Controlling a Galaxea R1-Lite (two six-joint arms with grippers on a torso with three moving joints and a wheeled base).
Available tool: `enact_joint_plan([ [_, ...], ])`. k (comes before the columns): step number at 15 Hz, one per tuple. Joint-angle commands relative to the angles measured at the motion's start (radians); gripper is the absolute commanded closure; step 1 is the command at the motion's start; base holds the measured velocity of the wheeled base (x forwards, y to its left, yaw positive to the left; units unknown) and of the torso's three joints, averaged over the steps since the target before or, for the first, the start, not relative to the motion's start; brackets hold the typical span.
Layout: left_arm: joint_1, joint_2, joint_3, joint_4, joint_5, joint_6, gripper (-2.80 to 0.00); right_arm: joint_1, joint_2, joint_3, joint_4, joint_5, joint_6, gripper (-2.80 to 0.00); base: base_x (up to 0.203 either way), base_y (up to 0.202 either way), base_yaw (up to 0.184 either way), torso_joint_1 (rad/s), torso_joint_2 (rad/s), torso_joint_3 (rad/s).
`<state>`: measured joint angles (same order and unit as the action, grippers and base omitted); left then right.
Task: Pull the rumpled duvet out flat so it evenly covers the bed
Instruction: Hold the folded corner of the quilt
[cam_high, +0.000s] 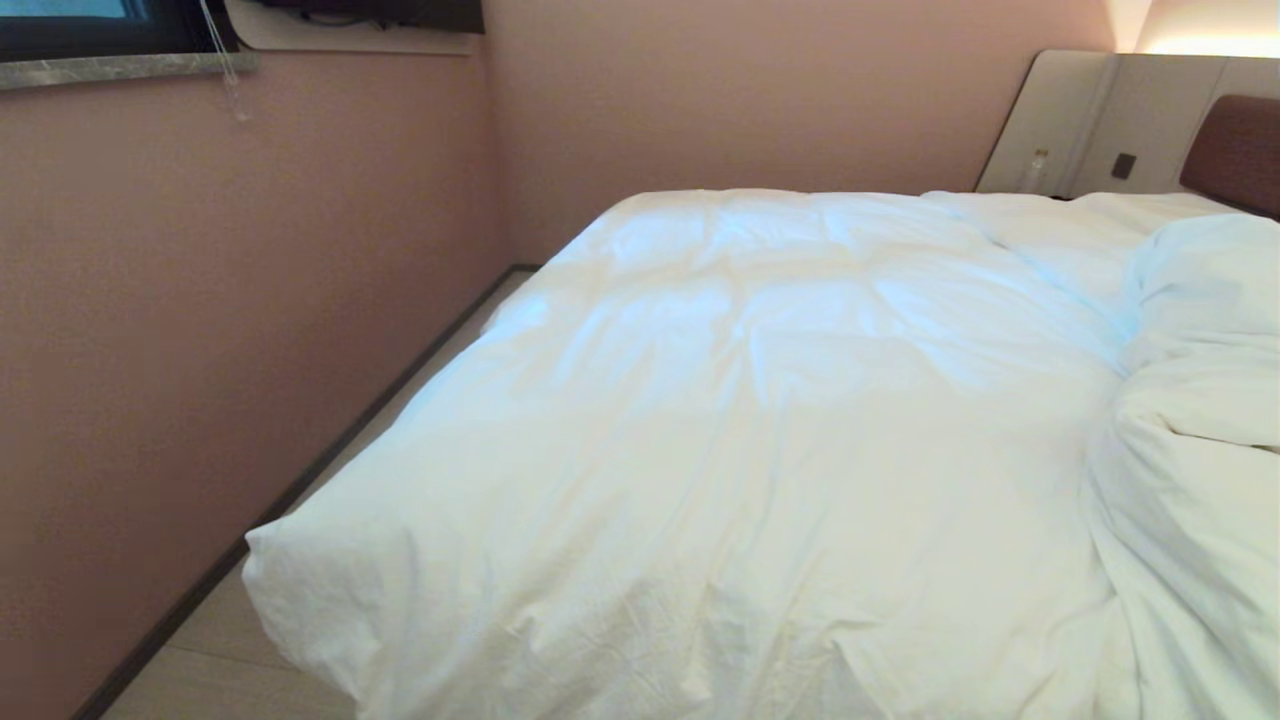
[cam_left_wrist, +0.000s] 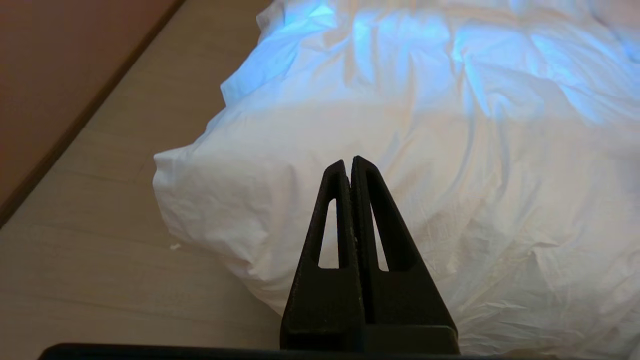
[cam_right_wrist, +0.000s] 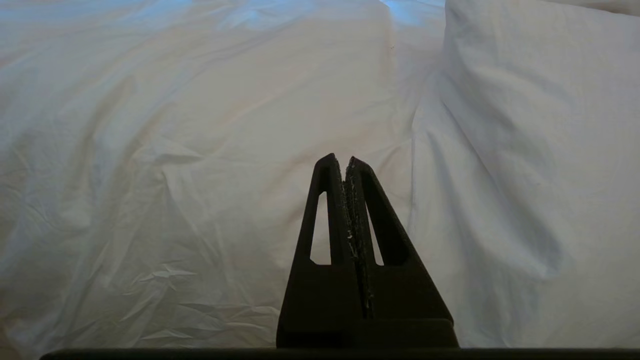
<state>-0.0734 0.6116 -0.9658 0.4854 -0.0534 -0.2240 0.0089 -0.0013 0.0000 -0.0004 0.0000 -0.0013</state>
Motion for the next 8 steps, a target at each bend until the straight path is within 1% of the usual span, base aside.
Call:
enact_joint_plan([
  [1,0.0,-0.084,0.028,0.004,0.001,0.0,0.0,0.0,0.001,0.0,0.0,0.0,0.0,0.0,0.0,0.0,0.0,0.0,0.0,0.0],
  [5,0.001,-0.163,0.091,0.004,0.013,0.004,0.0,0.0,0.001,0.0,0.0,0.0,0.0,0.0,0.0,0.0,0.0,0.0,0.0,0.0],
  [8,0.001,-0.197,0.111,0.004,0.013,0.025,0.0,0.0,0.001,0.0,0.0,0.0,0.0,0.0,0.0,0.0,0.0,0.0,0.0,0.0],
])
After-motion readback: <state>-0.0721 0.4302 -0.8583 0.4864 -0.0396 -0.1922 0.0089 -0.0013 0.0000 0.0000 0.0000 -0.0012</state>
